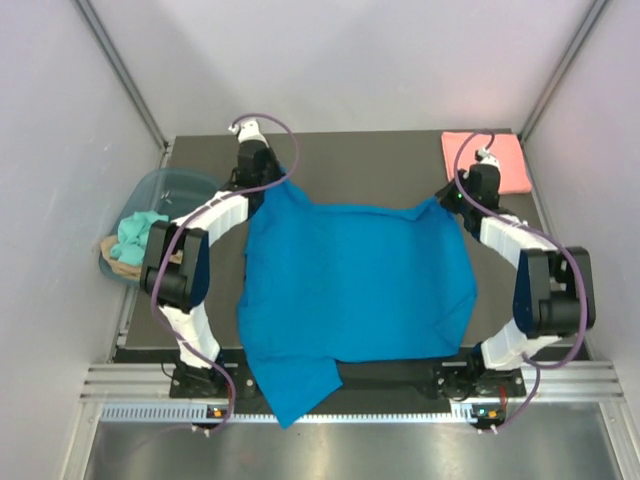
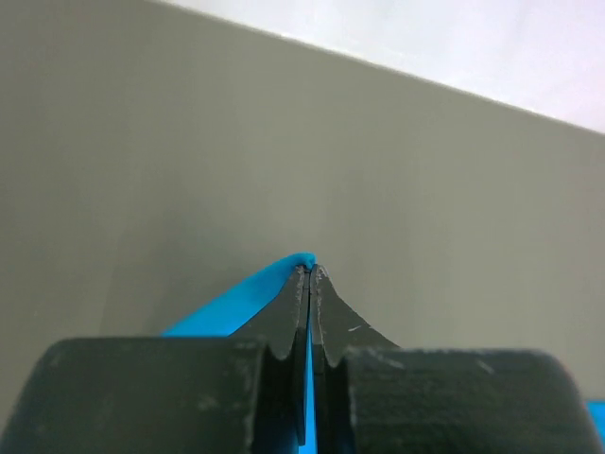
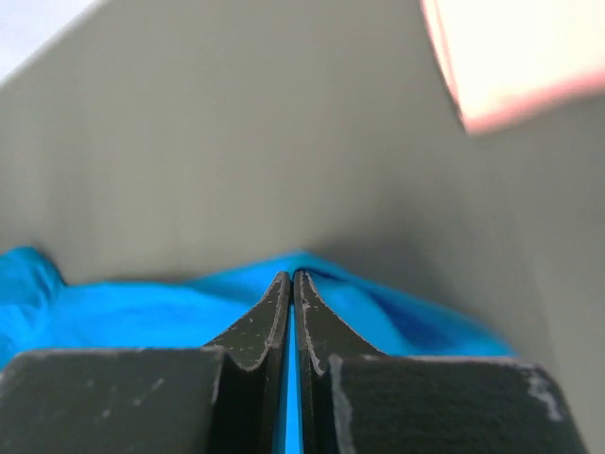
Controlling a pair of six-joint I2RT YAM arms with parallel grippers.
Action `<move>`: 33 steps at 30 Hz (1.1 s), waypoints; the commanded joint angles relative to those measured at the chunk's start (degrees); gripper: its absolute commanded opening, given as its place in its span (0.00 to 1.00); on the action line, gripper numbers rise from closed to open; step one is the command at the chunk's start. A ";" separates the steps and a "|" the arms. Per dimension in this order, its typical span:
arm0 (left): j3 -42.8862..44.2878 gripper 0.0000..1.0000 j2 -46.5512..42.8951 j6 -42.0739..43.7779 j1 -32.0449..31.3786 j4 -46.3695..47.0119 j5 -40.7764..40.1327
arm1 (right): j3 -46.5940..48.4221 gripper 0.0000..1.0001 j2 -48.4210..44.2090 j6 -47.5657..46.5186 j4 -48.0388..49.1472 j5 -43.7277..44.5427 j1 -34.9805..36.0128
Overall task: Fold and stack the t-shirts
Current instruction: Flatten the tshirt out
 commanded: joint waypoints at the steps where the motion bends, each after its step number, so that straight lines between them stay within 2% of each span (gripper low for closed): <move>1: 7.21 0.00 1.92 1.44 0.19 7.90 -1.79 | 8.88 0.00 3.85 -2.46 11.97 -5.26 -1.27; 5: 10.82 0.00 3.60 2.14 0.19 7.02 -5.39 | 14.25 0.00 8.78 -4.04 13.21 -10.02 -2.15; 10: 12.40 0.00 -1.23 5.39 0.11 5.97 -9.62 | 19.26 0.00 4.05 -6.23 5.33 -6.61 -2.24; 12: 13.02 0.00 -5.34 5.65 0.10 4.47 -9.62 | 21.36 0.00 -1.04 -7.47 2.33 -5.02 -2.15; 17: 15.13 0.00 -15.20 5.56 -1.21 3.16 -9.01 | 29.45 0.00 -12.37 -10.19 -12.43 -2.73 -2.15; 21: 16.19 0.00 -24.76 9.34 -6.13 1.05 -10.59 | 34.98 0.00 -19.94 -11.25 -21.67 -1.24 -2.15; 24: 12.43 0.00 -32.40 9.87 -9.63 1.13 -11.99 | 36.57 0.00 -25.92 -11.34 -28.16 0.87 -2.24; 27: 10.05 0.00 -39.70 9.26 -12.28 0.26 -12.96 | 37.80 0.00 -31.81 -10.55 -32.21 0.96 -2.24; 33: 11.44 0.00 -48.87 4.61 -12.73 -6.24 -11.12 | 44.38 0.00 -41.74 -10.11 -43.01 1.57 -2.24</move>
